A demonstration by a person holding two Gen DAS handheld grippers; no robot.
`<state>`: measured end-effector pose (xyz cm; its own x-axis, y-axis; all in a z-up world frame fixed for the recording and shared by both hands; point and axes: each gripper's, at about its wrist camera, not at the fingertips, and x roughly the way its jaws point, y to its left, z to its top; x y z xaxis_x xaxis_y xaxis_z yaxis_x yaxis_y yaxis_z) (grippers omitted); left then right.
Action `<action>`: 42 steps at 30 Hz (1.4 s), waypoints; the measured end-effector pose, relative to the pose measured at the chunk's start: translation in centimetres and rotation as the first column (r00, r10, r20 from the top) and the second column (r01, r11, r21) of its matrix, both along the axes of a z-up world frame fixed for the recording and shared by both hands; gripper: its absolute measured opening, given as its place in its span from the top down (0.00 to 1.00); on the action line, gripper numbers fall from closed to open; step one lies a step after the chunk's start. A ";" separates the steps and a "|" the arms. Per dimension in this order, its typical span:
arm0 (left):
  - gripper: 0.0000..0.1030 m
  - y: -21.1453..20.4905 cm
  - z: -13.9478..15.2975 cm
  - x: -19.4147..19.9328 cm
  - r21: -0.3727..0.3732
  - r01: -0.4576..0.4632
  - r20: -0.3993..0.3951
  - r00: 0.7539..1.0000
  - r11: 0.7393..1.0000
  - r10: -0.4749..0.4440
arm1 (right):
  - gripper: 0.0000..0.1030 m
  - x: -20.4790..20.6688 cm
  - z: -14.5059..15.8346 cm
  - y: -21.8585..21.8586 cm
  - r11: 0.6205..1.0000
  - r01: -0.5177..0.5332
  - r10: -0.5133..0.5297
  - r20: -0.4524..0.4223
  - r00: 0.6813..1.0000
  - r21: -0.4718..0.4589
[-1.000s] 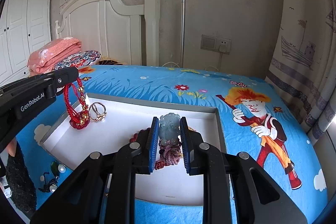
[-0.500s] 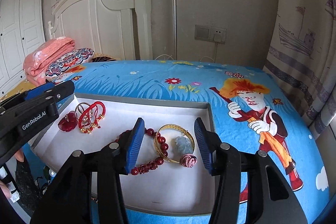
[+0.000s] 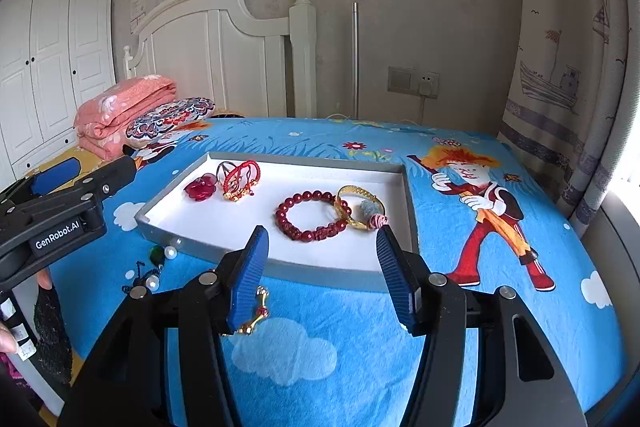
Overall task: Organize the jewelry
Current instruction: 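Drop the red string bracelet into the tray with the left tool while the right tool releases the pendant, then close the right tool on the gold bamboo-link bangle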
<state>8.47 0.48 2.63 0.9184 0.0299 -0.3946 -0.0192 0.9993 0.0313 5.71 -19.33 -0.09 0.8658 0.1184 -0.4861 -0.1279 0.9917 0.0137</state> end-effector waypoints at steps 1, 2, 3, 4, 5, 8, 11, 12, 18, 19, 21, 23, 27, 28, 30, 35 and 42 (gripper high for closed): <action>0.10 0.0 -0.4 -0.8 0.008 0.006 0.007 1.000 1.000 -0.006 | 0.47 -0.6 -0.3 0.3 1.000 -0.009 0.009 -0.003 1.000 0.000; 0.09 0.0 -0.7 -1.7 0.017 0.011 0.015 1.000 1.000 -0.011 | 0.46 -1.2 -0.6 0.4 1.000 -0.011 0.011 -0.008 1.000 0.003; 0.07 0.0 -1.2 -2.4 0.026 0.016 0.024 1.000 1.000 -0.017 | 0.46 -1.6 -0.9 0.6 1.000 -0.014 0.014 -0.016 1.000 0.009; 0.06 -0.1 -1.6 -3.1 0.038 0.020 0.028 0.999 0.999 -0.021 | 0.46 -2.0 -1.3 0.7 1.000 -0.021 0.021 -0.027 0.999 0.012; 0.06 -0.1 -2.1 -3.7 0.048 0.022 0.030 0.999 0.999 -0.023 | 0.46 -2.3 -1.7 0.9 1.000 -0.023 0.023 -0.035 0.999 0.009; 0.05 -0.5 -3.6 -5.0 0.087 0.025 0.030 0.999 0.996 -0.028 | 0.45 -2.8 -3.0 1.3 1.000 -0.026 0.026 -0.060 0.998 0.002; 0.05 -0.6 -5.2 -5.5 0.108 0.027 0.014 1.000 0.994 -0.028 | 0.45 -3.1 -4.1 1.6 1.000 -0.024 0.024 -0.079 0.997 -0.002; 0.05 -0.5 -5.6 -5.6 0.108 0.022 0.010 1.000 0.994 -0.023 | 0.45 -3.0 -4.4 1.7 1.000 -0.023 0.023 -0.083 0.996 -0.005; 0.05 0.5 -7.3 -5.3 0.098 -0.007 -0.026 1.000 0.995 0.010 | 0.45 -3.1 -5.2 1.6 1.000 -0.010 0.010 -0.089 0.996 0.002; 0.05 0.7 -7.5 -5.2 0.095 -0.012 -0.031 0.999 0.995 0.015 | 0.45 -3.0 -5.2 1.6 1.000 -0.009 0.009 -0.090 0.996 0.002; 0.05 0.9 -7.6 -5.1 0.088 -0.011 -0.040 0.999 0.996 0.015 | 0.45 -3.0 -5.3 1.6 1.000 -0.009 0.009 -0.093 0.996 0.001; 0.05 0.8 -7.8 -5.1 0.087 -0.008 -0.045 0.999 0.996 0.012 | 0.45 -3.0 -5.4 1.7 1.000 -0.011 0.010 -0.095 0.995 -0.001; 0.05 0.6 -7.9 -5.1 0.094 0.000 -0.046 0.999 0.996 0.005 | 0.45 -3.0 -5.5 1.8 1.000 -0.015 0.015 -0.099 0.995 -0.004; 0.05 0.6 -7.9 -5.1 0.094 0.000 -0.047 0.999 0.996 0.004 | 0.45 -3.0 -5.5 1.8 1.000 -0.016 0.016 -0.100 0.995 -0.005; 0.05 0.7 -7.9 -5.1 0.091 -0.002 -0.050 0.999 0.996 0.007 | 0.45 -3.0 -5.5 1.9 1.000 -0.018 0.018 -0.102 0.995 -0.006; 0.05 1.5 -8.2 -4.8 0.069 -0.019 -0.069 0.997 0.997 0.023 | 0.45 -2.6 -5.8 2.0 1.000 -0.019 0.018 -0.113 0.993 -0.009; 0.05 2.3 -8.2 -4.3 0.061 -0.035 -0.073 0.997 0.998 0.040 | 0.45 -1.9 -5.2 3.5 0.998 -0.057 0.053 -0.091 0.994 -0.034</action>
<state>4.19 2.79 -5.59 0.8845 0.0893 -0.4578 -0.0518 0.9942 0.0938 3.84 -15.81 -5.26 0.8112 0.1456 -0.5663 -0.1820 0.9833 -0.0080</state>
